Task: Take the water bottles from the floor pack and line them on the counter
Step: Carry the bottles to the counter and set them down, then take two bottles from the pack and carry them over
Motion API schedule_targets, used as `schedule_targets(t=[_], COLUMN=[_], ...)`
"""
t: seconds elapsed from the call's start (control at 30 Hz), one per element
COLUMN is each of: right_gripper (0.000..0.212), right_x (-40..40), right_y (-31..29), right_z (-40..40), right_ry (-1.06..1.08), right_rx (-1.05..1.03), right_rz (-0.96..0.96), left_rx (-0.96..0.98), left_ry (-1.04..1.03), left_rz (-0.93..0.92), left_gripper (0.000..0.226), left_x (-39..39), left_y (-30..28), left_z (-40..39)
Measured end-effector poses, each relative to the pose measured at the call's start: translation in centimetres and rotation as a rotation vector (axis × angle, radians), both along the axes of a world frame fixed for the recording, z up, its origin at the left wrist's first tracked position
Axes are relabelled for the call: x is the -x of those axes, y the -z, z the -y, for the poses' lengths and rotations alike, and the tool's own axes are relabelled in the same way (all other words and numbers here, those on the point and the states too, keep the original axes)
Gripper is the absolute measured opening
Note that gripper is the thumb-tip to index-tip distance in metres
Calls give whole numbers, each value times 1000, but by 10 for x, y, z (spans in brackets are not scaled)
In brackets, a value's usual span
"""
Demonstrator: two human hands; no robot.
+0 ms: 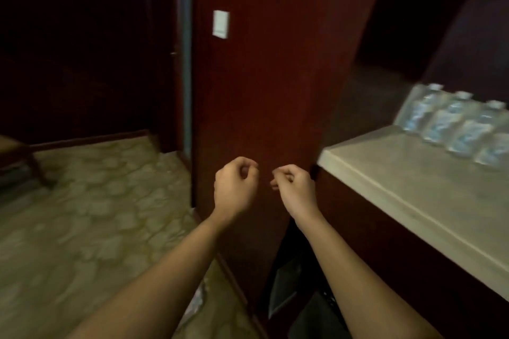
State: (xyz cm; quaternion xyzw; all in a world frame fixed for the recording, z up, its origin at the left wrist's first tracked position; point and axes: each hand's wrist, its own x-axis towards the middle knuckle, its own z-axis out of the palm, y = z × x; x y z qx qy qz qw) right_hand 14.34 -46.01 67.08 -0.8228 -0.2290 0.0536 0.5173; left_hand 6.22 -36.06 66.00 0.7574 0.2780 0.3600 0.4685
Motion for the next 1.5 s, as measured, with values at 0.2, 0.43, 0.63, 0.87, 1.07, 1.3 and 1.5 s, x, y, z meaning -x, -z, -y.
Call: schedule_targets(t=[0.2,0.43,0.63,0.87,1.07,1.3,1.5], right_gripper=[12,11,15,13,9,17,36], right_x=[26,11,-10,8,18,19,15], right_y=[74,207,341,471,581,728,834], right_z=[-101,-209,-270,-304,-342,-390,-425], right_ry=[-249,-399,-404,-394,-302,-267,-251], right_rx=[56,262,490,659,701,856,903], right_rz=[-219,-508,-691,-907,-1025,-951,-918], left_rx=[239,402,555,795,955,1105,1120], left_ry=[-259,-377,-386,-413,-381,-276,-212], left_rz=[-189,-377,-566,-668,-663,-621,-610], left_gripper=[17,19,15,12,12,11,16], left_x=[63,79,67,76,70,47,48], left_y=[97,193,279,406,517,661,735], left_z=[-97,-197,-260,-284,-314,-368,-411])
